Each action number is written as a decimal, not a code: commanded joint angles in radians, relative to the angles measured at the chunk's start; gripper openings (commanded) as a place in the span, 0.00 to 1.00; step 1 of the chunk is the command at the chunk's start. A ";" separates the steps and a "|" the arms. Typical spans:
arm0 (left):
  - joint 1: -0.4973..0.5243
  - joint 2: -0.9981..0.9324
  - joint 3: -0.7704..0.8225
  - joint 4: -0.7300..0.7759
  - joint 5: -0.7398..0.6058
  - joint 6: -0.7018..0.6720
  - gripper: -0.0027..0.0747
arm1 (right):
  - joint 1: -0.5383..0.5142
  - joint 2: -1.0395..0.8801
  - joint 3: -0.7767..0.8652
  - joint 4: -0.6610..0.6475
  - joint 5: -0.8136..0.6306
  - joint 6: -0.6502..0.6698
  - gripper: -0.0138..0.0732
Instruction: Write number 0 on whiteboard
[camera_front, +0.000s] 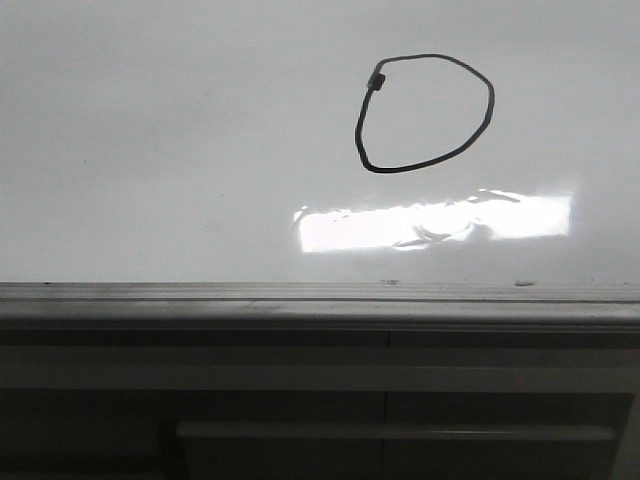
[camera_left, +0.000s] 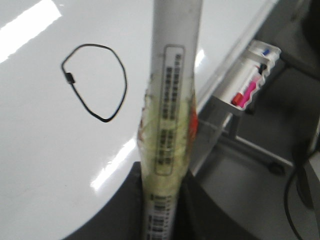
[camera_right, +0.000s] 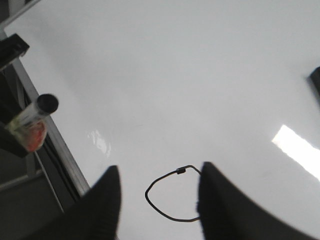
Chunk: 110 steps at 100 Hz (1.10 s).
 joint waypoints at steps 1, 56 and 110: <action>-0.004 0.003 0.004 0.256 -0.051 -0.352 0.01 | -0.009 -0.065 -0.011 -0.038 -0.007 0.038 0.13; 0.249 0.297 0.010 0.613 -0.065 -1.062 0.01 | -0.009 -0.268 0.400 -0.017 -0.087 0.306 0.09; 0.502 0.439 0.010 0.603 -0.312 -1.062 0.01 | -0.009 -0.268 0.409 -0.022 -0.122 0.308 0.09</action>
